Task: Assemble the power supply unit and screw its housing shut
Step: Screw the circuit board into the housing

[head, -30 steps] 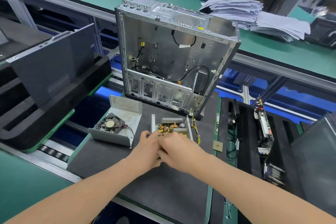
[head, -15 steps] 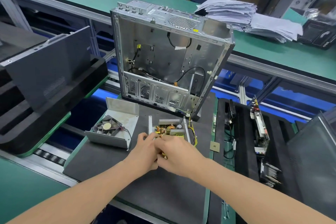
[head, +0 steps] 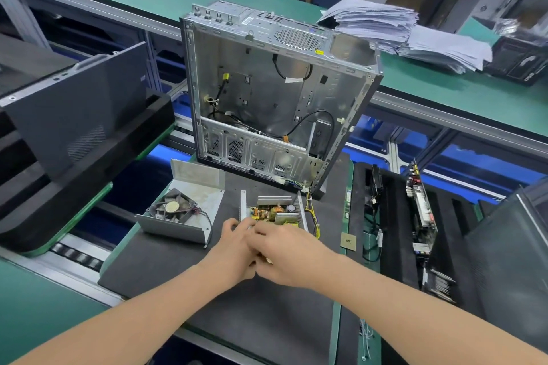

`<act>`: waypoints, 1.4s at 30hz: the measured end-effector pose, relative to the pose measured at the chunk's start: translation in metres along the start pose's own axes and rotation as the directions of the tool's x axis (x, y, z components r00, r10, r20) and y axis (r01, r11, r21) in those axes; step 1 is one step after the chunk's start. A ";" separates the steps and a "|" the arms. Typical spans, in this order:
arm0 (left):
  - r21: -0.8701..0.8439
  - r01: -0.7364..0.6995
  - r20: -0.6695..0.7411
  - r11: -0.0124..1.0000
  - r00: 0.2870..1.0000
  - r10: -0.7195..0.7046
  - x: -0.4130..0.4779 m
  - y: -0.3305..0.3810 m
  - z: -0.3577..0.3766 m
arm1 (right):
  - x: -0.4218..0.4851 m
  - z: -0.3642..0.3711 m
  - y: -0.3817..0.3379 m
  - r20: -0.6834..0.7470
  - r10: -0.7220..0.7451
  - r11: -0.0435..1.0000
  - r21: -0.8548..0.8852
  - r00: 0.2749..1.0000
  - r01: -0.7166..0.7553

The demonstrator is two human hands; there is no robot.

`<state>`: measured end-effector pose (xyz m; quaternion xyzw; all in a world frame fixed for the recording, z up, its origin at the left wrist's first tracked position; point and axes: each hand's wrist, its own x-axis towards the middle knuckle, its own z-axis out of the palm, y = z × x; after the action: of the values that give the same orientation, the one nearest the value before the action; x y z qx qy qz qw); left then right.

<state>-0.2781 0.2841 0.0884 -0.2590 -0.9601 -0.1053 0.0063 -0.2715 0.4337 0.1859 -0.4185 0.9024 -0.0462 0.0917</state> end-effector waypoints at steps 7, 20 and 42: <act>0.109 -0.055 -0.055 0.992 0.997 0.061 -0.002 -0.010 0.016 | 0.005 0.012 -0.014 -0.041 0.490 0.840 0.288 0.870 -0.460; 0.125 -0.030 0.064 0.992 0.998 0.022 -0.007 0.005 -0.024 | -0.001 -0.009 0.008 0.213 -0.162 0.944 -0.251 0.963 0.215; 0.214 -0.147 0.030 0.966 0.989 0.144 -0.010 -0.011 -0.014 | 0.009 -0.003 0.012 0.077 0.106 0.990 0.088 0.991 -0.112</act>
<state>-0.2755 0.2674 0.0994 -0.3274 -0.9442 0.0019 0.0350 -0.2868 0.4348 0.1855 -0.3652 0.9170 -0.0674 0.1456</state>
